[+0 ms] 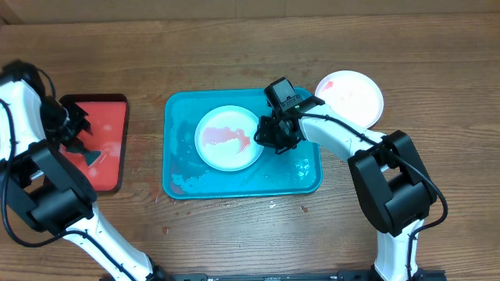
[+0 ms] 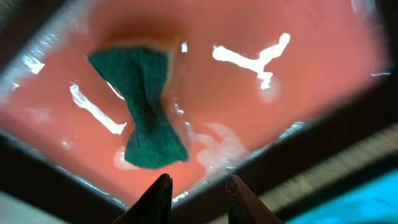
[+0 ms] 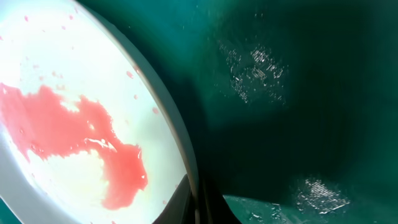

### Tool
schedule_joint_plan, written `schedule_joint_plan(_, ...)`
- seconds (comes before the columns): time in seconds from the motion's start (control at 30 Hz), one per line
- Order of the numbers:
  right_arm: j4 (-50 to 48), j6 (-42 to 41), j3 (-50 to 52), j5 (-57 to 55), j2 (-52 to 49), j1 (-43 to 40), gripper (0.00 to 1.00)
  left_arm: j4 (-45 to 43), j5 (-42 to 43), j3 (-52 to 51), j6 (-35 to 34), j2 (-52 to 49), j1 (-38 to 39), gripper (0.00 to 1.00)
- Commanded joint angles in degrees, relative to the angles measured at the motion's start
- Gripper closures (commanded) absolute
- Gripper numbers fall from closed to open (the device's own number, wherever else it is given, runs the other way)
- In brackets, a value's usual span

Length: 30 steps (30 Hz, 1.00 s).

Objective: Clean dirty plates on tray and stack at the side
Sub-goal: 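Lift the light blue plate with the right gripper and stack it on the plates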

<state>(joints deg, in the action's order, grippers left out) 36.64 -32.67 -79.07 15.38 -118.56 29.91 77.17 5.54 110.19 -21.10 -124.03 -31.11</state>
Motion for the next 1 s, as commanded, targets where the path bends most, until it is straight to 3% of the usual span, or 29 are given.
schedule_joint_plan(0.0,1.27,4.22,-3.08,-5.35,1.51,0.74,0.96,2.95,1.57,7.34,1.42,2.62,0.00,0.68)
schedule_joint_plan(0.03,2.29,4.20,-4.15,-7.19,2.25,1.22,0.96,3.48,1.57,8.22,1.42,2.62,0.02,0.64)
schedule_joint_plan(0.07,3.82,4.24,-5.62,-10.14,3.13,1.95,0.96,3.67,1.60,8.81,1.40,2.62,0.02,0.54)
schedule_joint_plan(0.1,5.68,4.68,-7.34,-13.79,3.98,2.84,0.96,3.56,1.57,8.92,1.40,2.62,0.02,0.04)
schedule_joint_plan(0.13,7.69,5.60,-9.20,-17.90,4.68,3.87,0.96,3.63,1.57,8.90,1.40,2.62,0.02,0.00)
schedule_joint_plan(0.37,16.00,16.79,-21.88,-45.75,6.08,12.74,0.96,3.56,1.55,8.79,1.40,2.54,0.02,0.00)
schedule_joint_plan(0.47,13.53,22.10,-24.17,-57.79,6.08,16.57,0.96,3.39,1.53,8.79,1.42,2.54,0.02,0.00)
schedule_joint_plan(0.57,5.11,33.29,-24.26,-69.31,6.05,21.07,0.96,3.39,1.53,8.79,1.42,2.54,0.02,0.00)
schedule_joint_plan(0.83,-12.61,62.55,-24.26,-74.97,6.05,27.52,0.96,3.39,1.53,8.79,1.42,2.54,0.07,0.00)
schedule_joint_plan(0.97,-18.84,73.40,-24.26,-76.19,6.05,28.89,0.96,3.39,1.55,8.79,1.42,2.54,0.07,0.00)
